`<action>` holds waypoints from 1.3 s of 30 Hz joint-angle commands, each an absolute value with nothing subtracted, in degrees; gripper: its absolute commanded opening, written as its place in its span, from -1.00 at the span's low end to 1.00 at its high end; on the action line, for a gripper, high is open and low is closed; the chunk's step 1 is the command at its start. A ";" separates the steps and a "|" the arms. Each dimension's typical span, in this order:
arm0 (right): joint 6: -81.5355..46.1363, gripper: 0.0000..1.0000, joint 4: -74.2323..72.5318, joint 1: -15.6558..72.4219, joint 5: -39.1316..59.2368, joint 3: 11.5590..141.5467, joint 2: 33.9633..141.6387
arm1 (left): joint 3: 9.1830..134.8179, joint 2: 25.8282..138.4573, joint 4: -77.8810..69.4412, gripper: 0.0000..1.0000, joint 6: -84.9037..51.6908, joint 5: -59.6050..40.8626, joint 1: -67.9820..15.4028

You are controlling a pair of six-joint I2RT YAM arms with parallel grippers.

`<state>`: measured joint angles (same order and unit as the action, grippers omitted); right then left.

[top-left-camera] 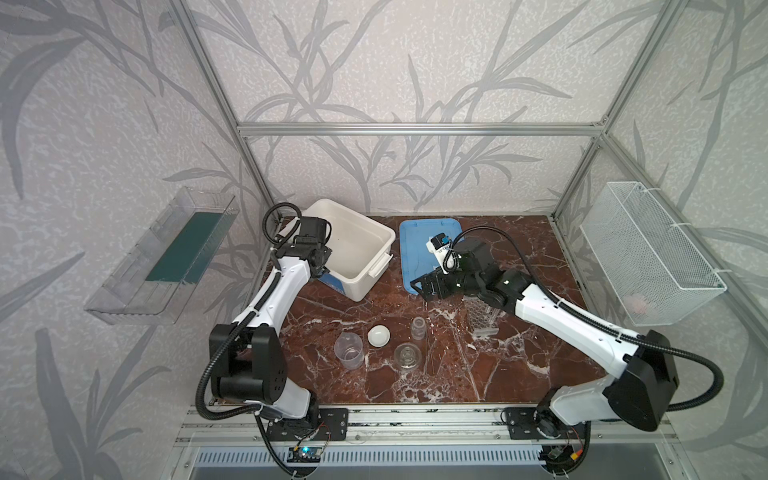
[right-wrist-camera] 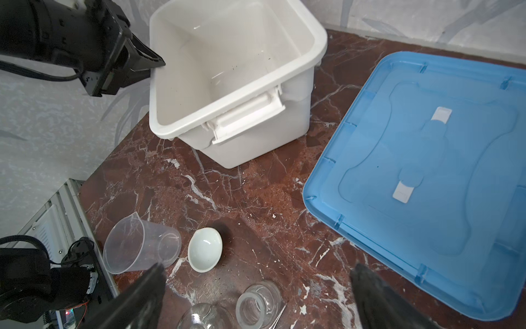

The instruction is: Organize the chemistry lab equipment

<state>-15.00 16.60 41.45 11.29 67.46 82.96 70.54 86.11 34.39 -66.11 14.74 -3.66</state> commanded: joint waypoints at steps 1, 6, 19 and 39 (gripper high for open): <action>-15.82 1.00 15.07 42.21 12.43 69.03 83.90 | 69.61 84.10 29.62 -0.73 -76.01 17.73 -4.36; -15.60 1.00 15.27 42.32 11.54 69.26 84.46 | 69.78 83.07 30.26 -0.67 -82.93 23.46 -8.59; -14.42 0.99 16.33 42.28 9.54 68.65 83.35 | 65.36 82.81 23.79 -0.42 -90.56 33.71 -16.20; -13.60 1.00 15.21 42.28 6.08 64.70 79.13 | 64.78 85.11 15.38 0.03 -83.11 23.82 -27.17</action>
<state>-14.37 16.08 42.02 7.14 65.69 81.19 62.63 83.61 17.34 -84.07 24.47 -26.33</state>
